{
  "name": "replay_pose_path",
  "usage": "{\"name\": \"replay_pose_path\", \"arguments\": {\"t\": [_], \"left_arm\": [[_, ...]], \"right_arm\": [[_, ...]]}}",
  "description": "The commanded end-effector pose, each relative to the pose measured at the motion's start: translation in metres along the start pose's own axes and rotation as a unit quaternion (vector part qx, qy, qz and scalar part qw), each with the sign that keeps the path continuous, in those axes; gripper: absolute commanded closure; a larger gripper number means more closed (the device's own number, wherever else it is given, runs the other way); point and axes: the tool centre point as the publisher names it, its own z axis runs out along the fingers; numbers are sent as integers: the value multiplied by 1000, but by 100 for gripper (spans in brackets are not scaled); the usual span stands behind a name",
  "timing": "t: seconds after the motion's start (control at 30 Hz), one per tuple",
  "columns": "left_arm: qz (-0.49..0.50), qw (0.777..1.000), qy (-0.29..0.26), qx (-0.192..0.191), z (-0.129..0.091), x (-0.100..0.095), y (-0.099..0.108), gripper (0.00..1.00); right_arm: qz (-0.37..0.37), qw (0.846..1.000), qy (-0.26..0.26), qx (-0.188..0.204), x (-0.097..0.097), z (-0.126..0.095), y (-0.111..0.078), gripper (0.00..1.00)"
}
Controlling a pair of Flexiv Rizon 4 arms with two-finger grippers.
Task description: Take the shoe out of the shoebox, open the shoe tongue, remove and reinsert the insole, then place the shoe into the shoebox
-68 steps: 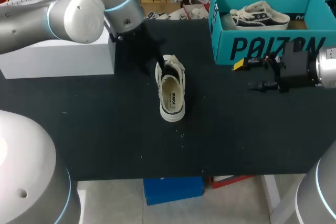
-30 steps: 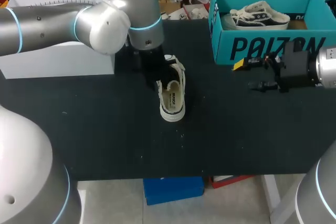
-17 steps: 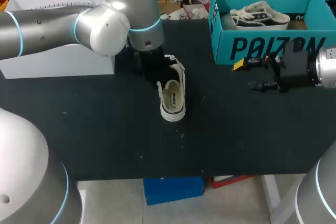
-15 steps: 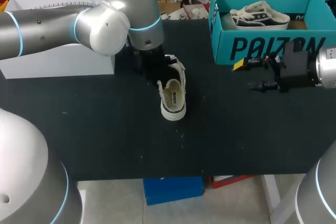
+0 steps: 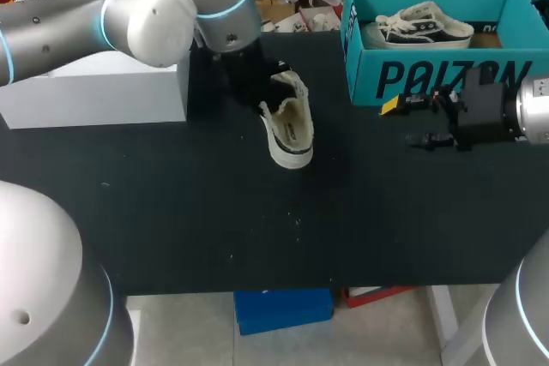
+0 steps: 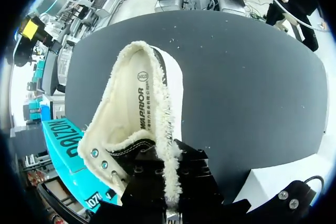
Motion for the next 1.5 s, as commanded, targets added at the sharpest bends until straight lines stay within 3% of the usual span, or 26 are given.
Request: {"name": "replay_pose_path", "arguments": {"t": [0.03,0.23,0.53,0.97,1.5], "left_arm": [[-8,999,-10,-30,-54,8,-6,100],[-59,994,-39,-79,-108,21,11,100],[-159,974,-82,-141,-161,74,29,100],[-273,940,-101,-176,-183,157,44,100],[-394,889,-107,-207,-195,259,82,100]], "right_arm": [[0,1000,-1,1,0,1,1,0],[0,1000,-1,1,0,1,1,0],[0,1000,-1,1,0,1,1,0],[0,1000,-1,1,0,1,1,0],[0,1000,-1,1,0,1,1,0]]}}
